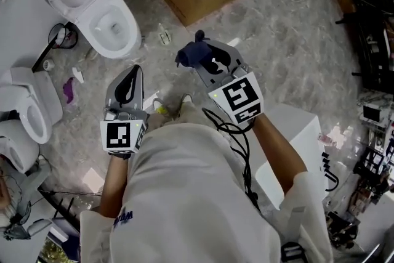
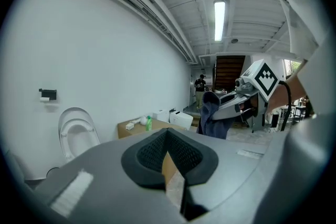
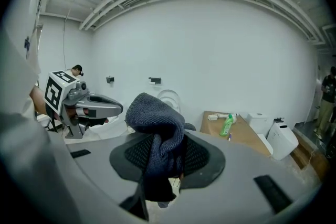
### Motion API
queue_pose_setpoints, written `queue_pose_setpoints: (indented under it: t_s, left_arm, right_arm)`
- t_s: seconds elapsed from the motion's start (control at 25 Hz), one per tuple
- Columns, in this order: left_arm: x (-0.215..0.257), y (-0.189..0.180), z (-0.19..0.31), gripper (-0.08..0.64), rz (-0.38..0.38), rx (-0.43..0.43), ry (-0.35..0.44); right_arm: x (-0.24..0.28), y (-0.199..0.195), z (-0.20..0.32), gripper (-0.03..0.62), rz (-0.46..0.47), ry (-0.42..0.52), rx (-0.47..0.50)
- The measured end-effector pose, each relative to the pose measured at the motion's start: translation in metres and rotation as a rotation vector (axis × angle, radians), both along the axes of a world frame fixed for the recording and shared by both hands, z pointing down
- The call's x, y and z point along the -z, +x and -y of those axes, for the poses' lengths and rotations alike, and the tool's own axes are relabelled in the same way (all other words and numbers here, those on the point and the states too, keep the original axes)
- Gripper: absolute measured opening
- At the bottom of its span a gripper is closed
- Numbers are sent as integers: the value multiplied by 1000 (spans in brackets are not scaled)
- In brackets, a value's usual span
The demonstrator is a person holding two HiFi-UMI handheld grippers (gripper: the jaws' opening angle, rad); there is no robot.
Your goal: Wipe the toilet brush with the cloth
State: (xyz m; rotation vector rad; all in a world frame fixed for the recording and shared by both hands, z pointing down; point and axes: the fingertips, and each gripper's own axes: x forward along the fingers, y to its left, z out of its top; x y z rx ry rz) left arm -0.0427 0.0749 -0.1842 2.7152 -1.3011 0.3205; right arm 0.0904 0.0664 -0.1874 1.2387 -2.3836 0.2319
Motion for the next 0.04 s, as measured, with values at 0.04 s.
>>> queue_pose_setpoints:
  t_s: [0.04]
  left_arm:
    - [-2,-3,1,2,4,8,-2]
  right_arm:
    - [-1,-2,2,129,10,-4,2]
